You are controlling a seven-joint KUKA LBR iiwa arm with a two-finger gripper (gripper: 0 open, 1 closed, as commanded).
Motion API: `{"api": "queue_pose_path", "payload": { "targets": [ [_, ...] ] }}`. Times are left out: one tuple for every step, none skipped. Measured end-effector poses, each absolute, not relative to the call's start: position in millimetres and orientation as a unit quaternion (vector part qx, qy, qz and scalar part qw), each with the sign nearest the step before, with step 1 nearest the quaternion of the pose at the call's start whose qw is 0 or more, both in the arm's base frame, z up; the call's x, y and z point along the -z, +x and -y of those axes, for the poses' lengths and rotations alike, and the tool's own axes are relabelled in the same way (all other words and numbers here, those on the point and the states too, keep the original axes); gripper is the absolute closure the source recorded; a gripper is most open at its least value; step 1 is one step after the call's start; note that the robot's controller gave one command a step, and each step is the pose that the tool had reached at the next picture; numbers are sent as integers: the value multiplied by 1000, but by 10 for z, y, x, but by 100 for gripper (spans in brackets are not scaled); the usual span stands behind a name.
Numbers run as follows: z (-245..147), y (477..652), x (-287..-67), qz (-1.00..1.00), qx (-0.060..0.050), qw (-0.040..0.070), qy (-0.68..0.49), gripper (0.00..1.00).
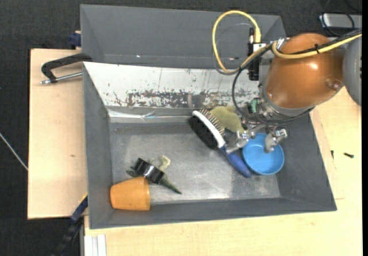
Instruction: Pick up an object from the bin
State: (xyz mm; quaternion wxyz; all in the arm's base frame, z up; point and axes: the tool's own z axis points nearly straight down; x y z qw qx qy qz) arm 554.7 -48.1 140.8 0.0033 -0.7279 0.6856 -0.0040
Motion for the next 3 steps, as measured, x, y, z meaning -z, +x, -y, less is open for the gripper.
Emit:
{"api": "queue_pose_path", "payload": {
  "targets": [
    [475, 5912, -812, -727, -9, -4, -686, 0],
    [476, 5946, -847, -728, -4, 1, -686, 100],
    [368, 5856, -2159, -737, 3, 5, -676, 100]
  ]
}}
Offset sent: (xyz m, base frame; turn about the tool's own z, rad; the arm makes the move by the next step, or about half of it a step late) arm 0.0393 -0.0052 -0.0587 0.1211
